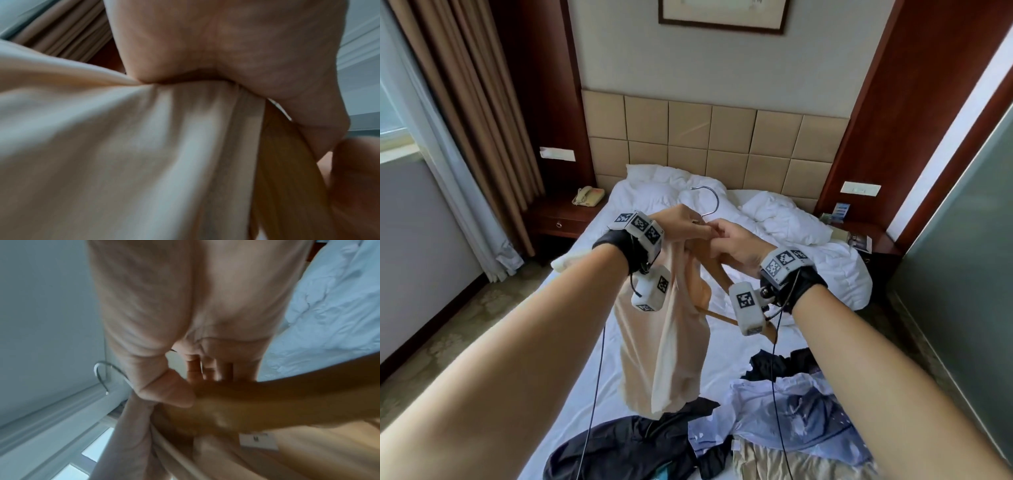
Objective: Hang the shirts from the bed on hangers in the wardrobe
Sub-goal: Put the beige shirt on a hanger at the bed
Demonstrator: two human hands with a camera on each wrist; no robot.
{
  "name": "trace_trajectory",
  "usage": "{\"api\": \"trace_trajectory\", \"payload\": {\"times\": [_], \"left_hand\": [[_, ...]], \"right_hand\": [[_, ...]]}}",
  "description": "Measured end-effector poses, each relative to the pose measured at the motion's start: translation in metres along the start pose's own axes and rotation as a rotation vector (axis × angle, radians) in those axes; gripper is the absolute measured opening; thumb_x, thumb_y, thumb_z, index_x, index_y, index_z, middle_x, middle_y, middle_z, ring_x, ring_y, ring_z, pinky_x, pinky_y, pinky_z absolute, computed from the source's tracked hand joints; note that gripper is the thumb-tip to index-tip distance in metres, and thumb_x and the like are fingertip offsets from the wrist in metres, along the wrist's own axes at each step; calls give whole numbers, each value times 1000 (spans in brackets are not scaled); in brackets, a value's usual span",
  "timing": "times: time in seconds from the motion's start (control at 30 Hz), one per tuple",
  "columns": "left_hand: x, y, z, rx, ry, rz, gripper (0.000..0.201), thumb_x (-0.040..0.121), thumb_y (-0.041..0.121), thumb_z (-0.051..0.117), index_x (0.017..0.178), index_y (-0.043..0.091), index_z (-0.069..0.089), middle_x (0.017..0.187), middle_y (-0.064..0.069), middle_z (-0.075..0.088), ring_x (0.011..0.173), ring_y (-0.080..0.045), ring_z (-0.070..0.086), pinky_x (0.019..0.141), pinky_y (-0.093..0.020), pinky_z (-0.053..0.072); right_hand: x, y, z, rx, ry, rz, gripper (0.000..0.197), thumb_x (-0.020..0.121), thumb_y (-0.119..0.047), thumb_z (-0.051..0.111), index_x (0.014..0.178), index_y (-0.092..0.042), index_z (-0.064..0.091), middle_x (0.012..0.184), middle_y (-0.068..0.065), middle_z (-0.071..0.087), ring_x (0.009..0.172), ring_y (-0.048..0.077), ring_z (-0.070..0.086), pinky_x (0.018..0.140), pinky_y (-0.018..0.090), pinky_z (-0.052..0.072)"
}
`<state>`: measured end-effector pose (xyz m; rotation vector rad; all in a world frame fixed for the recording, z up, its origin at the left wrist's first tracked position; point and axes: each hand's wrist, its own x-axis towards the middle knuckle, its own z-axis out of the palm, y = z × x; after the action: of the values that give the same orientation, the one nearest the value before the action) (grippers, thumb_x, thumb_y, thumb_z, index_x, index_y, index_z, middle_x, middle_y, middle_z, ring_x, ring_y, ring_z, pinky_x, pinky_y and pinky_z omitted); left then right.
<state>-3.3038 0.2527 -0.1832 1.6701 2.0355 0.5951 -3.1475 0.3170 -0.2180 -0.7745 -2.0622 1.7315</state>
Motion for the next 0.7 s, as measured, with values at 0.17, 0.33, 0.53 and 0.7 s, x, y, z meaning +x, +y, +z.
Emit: {"api": "trace_trajectory", "payload": {"times": [0.17, 0.33, 0.53, 0.7], "left_hand": [[-5, 2, -7, -52, 25, 49, 46, 79, 48, 70, 95, 6, 74, 81, -7, 67, 76, -20, 58, 71, -34, 46], [-4, 9, -15, -49, 122, 14, 42, 80, 37, 70, 54, 14, 47, 55, 2, 39, 56, -15, 36, 52, -27, 26], [-5, 8, -19, 4, 167, -5, 47, 79, 43, 73, 52, 16, 45, 54, 3, 41, 54, -15, 38, 53, -26, 28], [-9, 3, -24, 27, 229, -39, 37, 83, 38, 59, 75, 2, 66, 68, -3, 55, 64, -18, 50, 57, -28, 36]], "right_hand": [[4, -8, -10, 231, -4, 123, 17, 98, -3, 41, 108, -7, 55, 94, 10, 62, 82, 26, 67, 87, 40, 56], [9, -15, -2, -26, -160, 286, 23, 98, -9, 45, 106, -3, 67, 98, 10, 71, 94, 34, 72, 89, 41, 58], [36, -4, -2, -165, -90, 268, 27, 97, 4, 42, 84, -4, 64, 76, 10, 67, 78, 28, 64, 91, 42, 50], [46, 7, -6, -807, 105, 166, 29, 100, -14, 45, 74, -9, 55, 69, 6, 51, 63, 19, 45, 65, 29, 40]]}}
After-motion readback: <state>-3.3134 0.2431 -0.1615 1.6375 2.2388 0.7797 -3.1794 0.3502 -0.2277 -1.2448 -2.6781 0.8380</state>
